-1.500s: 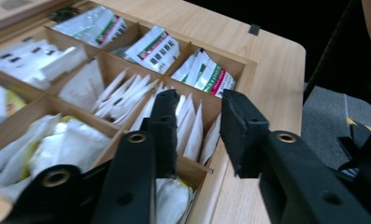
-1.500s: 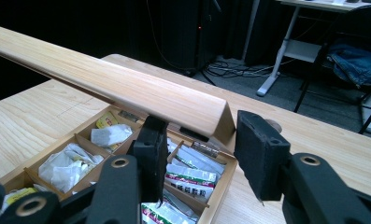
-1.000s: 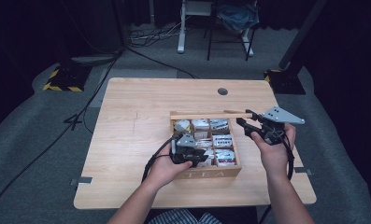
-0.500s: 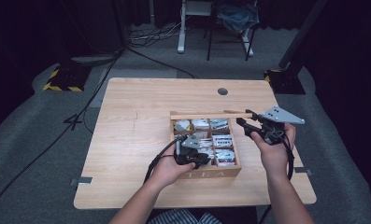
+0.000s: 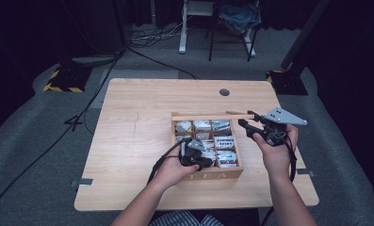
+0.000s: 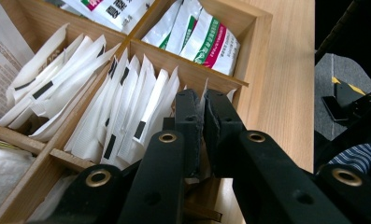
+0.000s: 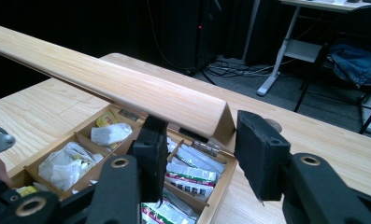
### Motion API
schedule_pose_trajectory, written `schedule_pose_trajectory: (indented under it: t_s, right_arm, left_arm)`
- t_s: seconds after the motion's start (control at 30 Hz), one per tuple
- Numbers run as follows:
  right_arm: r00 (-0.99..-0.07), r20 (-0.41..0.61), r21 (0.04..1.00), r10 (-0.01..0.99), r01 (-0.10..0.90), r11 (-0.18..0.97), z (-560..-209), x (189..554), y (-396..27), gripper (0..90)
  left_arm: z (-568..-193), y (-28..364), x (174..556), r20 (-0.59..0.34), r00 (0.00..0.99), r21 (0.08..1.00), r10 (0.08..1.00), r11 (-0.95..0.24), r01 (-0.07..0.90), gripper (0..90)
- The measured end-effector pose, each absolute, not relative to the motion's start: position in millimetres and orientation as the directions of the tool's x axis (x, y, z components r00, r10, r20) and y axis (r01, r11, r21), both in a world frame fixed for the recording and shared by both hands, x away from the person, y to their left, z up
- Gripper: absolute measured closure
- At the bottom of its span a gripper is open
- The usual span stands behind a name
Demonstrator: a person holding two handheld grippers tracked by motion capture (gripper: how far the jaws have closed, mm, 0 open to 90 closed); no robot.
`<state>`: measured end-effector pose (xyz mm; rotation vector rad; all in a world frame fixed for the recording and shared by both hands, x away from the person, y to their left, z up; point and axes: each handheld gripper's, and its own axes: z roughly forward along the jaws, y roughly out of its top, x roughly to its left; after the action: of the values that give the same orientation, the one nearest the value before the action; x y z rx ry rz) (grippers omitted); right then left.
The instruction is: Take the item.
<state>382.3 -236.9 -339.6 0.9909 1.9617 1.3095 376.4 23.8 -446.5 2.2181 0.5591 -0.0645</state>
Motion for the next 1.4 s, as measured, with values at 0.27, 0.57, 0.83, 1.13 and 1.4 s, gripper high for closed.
schedule_pose_trajectory:
  t_s: [0.27, 0.57, 0.83, 1.13, 1.4]
  right_arm:
    - [-0.559, -0.058, 0.934, 0.827, 0.263, 0.244, -339.7, 382.5, -237.0, 55.2]
    - [-0.56, -0.059, 0.933, 0.826, 0.263, 0.245, -339.9, 382.5, -237.1, 55.2]
    - [-0.557, -0.061, 0.933, 0.828, 0.264, 0.246, -340.2, 382.8, -236.5, 55.2]
    - [-0.559, -0.061, 0.932, 0.827, 0.264, 0.248, -341.1, 383.4, -236.6, 55.2]
    - [-0.558, -0.062, 0.932, 0.827, 0.265, 0.248, -341.1, 383.3, -236.5, 55.2]
  left_arm:
    - [-446.9, 23.4, 377.9, -0.238, 0.9, 0.704, 0.364, -0.573, 0.418, 86.9]
    - [-443.6, 26.3, 376.8, -0.218, 0.904, 0.727, 0.368, -0.557, 0.401, 87.8]
    - [-435.7, 30.7, 374.5, -0.207, 0.909, 0.754, 0.362, -0.533, 0.384, 87.9]
    - [-417.9, 34.6, 369.7, -0.167, 0.923, 0.798, 0.347, -0.502, 0.333, 88.0]
    - [-411.6, 43.0, 369.9, -0.173, 0.918, 0.818, 0.356, -0.467, 0.335, 88.0]
